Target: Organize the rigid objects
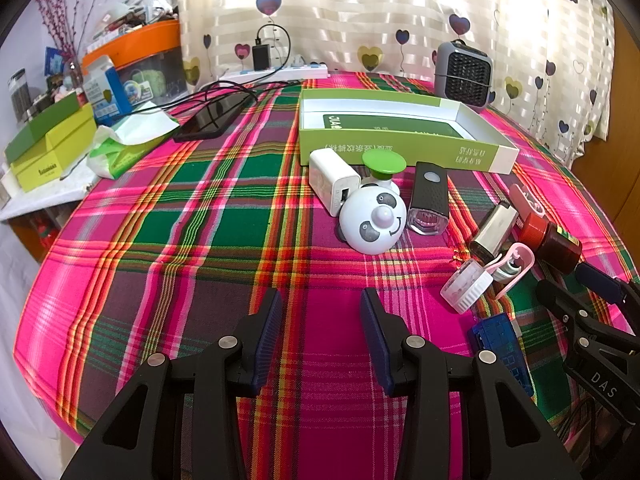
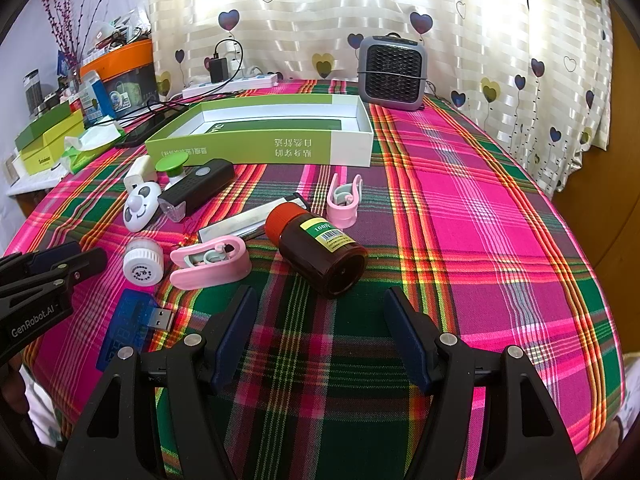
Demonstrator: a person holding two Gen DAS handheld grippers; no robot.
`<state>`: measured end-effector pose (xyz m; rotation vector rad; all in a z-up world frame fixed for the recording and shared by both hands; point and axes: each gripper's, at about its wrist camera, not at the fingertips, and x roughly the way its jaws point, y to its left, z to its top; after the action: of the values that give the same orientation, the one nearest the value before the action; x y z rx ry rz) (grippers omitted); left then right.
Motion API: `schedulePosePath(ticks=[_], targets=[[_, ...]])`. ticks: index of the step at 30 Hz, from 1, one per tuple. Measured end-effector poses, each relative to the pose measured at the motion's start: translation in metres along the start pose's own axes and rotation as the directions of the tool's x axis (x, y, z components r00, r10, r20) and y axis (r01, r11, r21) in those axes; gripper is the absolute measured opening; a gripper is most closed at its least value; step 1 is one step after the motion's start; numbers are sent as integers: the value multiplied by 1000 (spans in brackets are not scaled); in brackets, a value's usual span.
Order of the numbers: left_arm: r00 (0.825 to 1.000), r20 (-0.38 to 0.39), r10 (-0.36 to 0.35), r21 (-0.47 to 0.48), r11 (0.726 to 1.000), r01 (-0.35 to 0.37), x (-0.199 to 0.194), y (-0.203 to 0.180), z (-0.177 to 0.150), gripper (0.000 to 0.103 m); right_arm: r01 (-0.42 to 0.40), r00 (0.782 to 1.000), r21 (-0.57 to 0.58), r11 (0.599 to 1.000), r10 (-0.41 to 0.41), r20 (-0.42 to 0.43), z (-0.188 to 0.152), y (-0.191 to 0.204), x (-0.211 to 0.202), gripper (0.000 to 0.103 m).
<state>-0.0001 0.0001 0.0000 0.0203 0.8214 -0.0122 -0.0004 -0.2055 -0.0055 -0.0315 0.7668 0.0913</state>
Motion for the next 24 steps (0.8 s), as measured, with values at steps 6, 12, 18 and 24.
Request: schedulePosePath(ticks=[6, 12, 18, 24], targets=[[1000, 0, 1, 1, 1000, -1, 0, 0, 0, 39, 0, 1000, 0, 1000, 0, 1, 0, 0, 0, 66], [1000, 0, -1, 1, 1000, 1, 0, 0, 0, 39, -6, 1000, -2, 1000, 6, 2, -1, 0, 0, 66], [1000, -10, -28, -2, 1000, 28, -1, 3, -1, 39, -28, 1000, -13, 1000, 28, 2, -1, -4, -2, 66], [995, -32, -95, -8, 995, 95, -11, 7, -5, 39, -58, 998, -36, 998, 59, 1, -4, -7, -5, 66]])
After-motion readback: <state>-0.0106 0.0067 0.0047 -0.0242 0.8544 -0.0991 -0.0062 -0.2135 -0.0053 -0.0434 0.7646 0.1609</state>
